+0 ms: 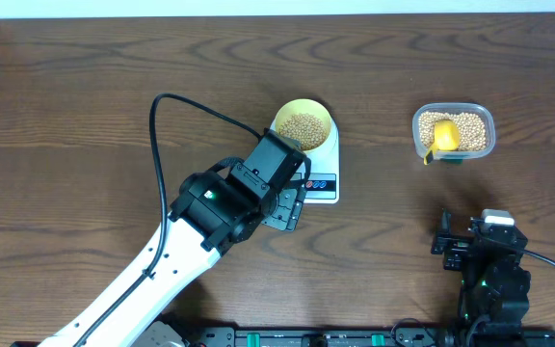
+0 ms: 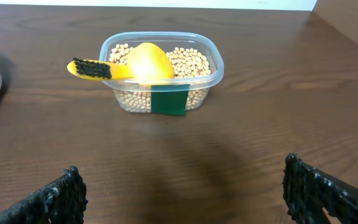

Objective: Scoop item into bowl and weigh 50g on scale

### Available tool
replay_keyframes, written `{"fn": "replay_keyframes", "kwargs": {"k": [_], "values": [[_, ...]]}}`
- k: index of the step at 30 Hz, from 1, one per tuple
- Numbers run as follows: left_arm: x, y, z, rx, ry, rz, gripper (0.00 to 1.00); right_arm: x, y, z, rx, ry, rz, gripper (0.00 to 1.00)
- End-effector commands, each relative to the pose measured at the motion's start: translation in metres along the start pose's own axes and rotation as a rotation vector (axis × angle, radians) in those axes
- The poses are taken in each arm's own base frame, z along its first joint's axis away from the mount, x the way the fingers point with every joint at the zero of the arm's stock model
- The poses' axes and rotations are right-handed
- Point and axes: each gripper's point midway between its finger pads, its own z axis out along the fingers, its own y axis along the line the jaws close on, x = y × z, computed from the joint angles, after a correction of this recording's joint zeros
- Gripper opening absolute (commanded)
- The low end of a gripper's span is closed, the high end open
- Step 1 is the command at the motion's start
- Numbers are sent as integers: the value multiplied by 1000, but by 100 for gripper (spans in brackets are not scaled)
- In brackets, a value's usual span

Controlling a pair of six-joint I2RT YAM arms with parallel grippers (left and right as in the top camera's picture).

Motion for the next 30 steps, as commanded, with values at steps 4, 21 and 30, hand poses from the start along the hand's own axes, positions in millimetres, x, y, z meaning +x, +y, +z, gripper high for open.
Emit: {"fn": "replay_keyframes", "kwargs": {"k": [4, 21, 30], "values": [[-5, 0, -3, 1, -12, 5, 78, 1, 2, 1, -11, 0, -14, 99], [-35, 64, -67, -137, -316, -151, 78, 1, 2, 1, -11, 0, -15, 99], [-19, 142, -141, -298, -614, -256, 78, 1, 2, 1, -11, 0, -14, 99]]}}
